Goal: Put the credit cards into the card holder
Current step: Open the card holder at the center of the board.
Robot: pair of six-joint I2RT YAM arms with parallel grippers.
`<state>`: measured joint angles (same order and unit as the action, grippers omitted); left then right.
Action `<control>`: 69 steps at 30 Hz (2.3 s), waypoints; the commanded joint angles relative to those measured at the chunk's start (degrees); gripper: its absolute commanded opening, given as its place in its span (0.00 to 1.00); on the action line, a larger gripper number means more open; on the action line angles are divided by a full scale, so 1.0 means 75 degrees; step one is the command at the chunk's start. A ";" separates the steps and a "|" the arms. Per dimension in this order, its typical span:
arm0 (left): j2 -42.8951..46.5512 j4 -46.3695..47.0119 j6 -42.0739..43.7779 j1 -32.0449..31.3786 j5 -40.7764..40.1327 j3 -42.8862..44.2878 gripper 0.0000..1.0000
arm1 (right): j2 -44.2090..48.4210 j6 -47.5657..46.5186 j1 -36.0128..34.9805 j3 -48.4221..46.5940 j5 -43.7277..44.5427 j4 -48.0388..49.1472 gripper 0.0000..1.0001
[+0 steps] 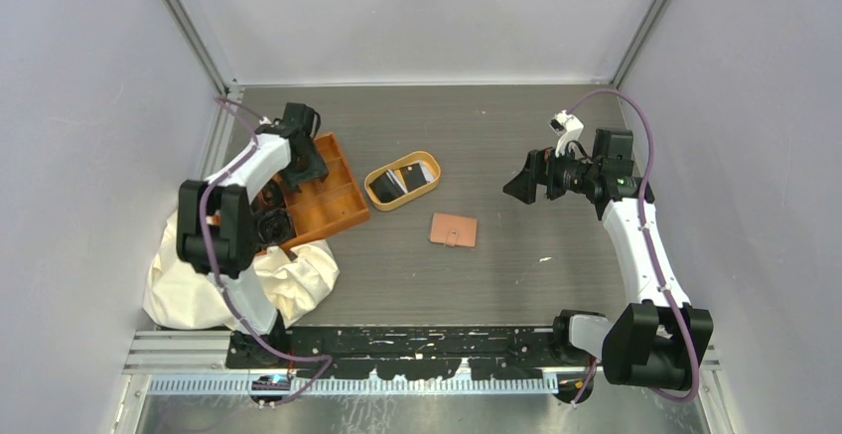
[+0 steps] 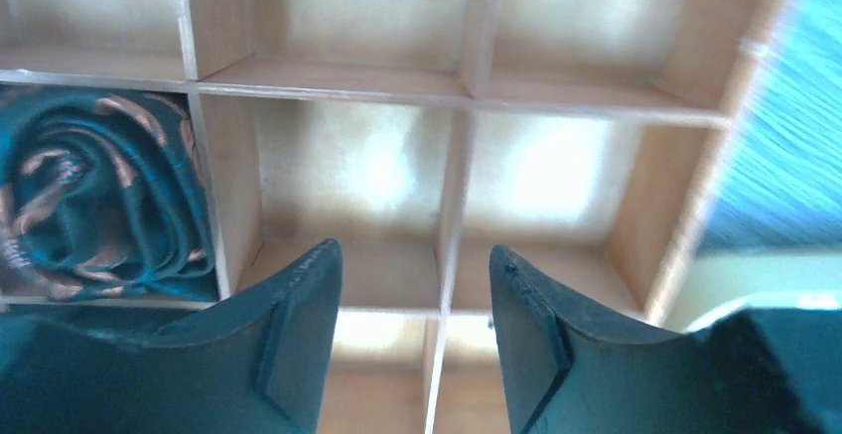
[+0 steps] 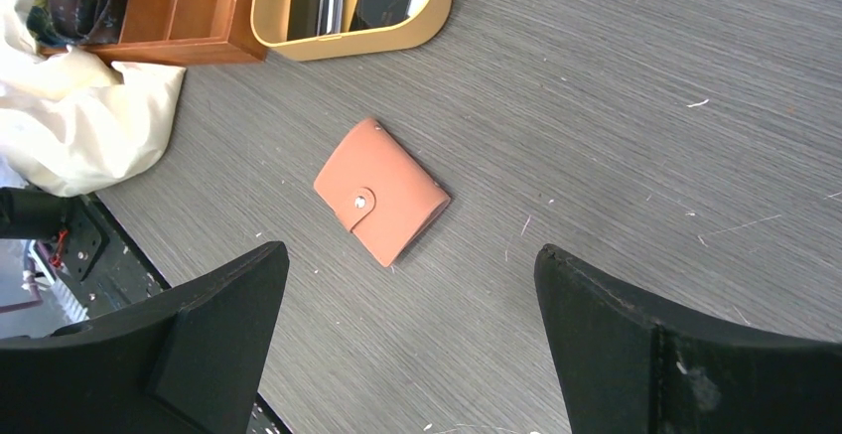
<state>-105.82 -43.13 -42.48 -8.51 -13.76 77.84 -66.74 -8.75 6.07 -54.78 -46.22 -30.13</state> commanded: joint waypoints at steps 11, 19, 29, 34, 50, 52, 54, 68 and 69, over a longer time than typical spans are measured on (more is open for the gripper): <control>0.2687 0.3716 0.3013 -0.1369 0.6792 -0.1430 0.68 | -0.0005 -0.2178 -0.0482 0.0463 -0.1693 -0.0500 1.00; 0.2627 0.6376 0.3682 -0.3668 0.5508 -0.3279 0.64 | -0.0501 -0.2695 -0.0798 0.0241 -0.0972 -0.1041 0.99; 0.2636 0.7908 0.1297 -0.3778 0.4566 -0.4831 0.62 | -0.3627 -0.1555 -0.2937 -0.1732 0.2537 -0.1680 0.90; 0.3133 0.8978 0.0120 -0.3776 0.4431 -0.5884 0.61 | -0.4691 -0.1253 -0.3196 -0.2324 0.2469 -0.1901 0.76; 0.5920 0.8968 -0.1221 -0.3833 0.3722 -0.7797 0.61 | -0.5994 -0.1465 -0.3723 -0.2840 0.2248 -0.2747 0.47; 0.5853 0.9158 -0.1381 -0.3921 0.3718 -0.7916 0.61 | -0.5969 -0.1472 -0.3727 -0.2815 0.2329 -0.2732 0.62; 0.5668 0.9373 -0.1439 -0.4045 0.3715 -0.7994 0.61 | -0.5904 -0.1491 -0.3727 -0.2775 0.2409 -0.2660 0.66; 0.4237 1.0046 -0.1544 -0.4448 0.2997 -0.7862 0.51 | -0.5790 -0.1404 -0.4093 -0.2456 0.2003 -0.2082 0.43; 0.4080 1.0116 -0.1577 -0.4460 0.2906 -0.7850 0.51 | -0.5796 -0.1330 -0.4095 -0.2438 0.1938 -0.2051 0.37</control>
<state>-72.40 27.75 -53.28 -41.52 11.92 17.54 -110.54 -19.46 -23.73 -73.14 -29.87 -47.37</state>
